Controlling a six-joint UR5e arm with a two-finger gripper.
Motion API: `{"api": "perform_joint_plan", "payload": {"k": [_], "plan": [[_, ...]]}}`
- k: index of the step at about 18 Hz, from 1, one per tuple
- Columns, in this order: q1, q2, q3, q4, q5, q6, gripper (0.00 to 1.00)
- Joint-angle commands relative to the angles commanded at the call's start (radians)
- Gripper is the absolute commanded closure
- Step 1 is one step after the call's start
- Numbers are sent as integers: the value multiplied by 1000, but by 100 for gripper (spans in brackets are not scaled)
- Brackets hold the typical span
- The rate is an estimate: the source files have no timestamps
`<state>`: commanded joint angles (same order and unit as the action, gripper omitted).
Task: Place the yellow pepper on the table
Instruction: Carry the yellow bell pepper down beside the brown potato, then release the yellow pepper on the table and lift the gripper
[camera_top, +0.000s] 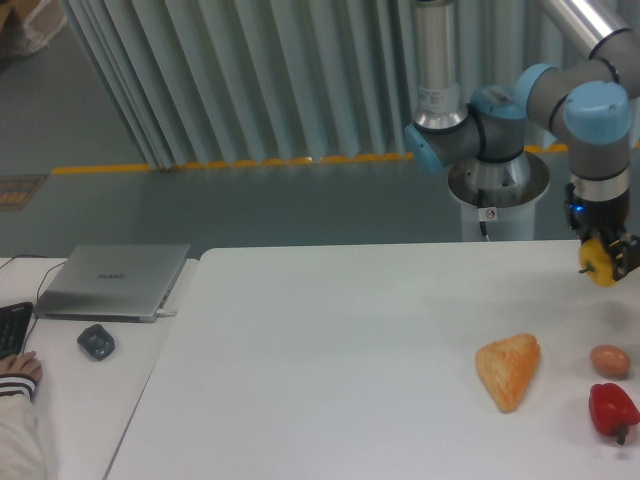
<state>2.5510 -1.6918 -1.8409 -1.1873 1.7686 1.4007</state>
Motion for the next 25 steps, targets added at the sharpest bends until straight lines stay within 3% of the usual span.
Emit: {"api": "perform_joint_plan", "payload": {"k": [3, 6, 8, 10, 12, 14, 19, 21, 25], "plan": [[-17, -75, 29, 43, 43, -37, 66], [-75, -173, 51, 104, 155, -135, 66], [-86, -193, 64, 110, 155, -149, 64], [-86, -192, 65, 109, 155, -146, 57], [-86, -189, 66, 109, 155, -135, 34], [-84, -184, 69, 109, 155, -132, 3], [-77, -167, 94, 94, 144, -131, 0], [-71, -142, 130, 36, 118, -80, 0], [-3, -83, 204, -29, -55, -23, 0]]}}
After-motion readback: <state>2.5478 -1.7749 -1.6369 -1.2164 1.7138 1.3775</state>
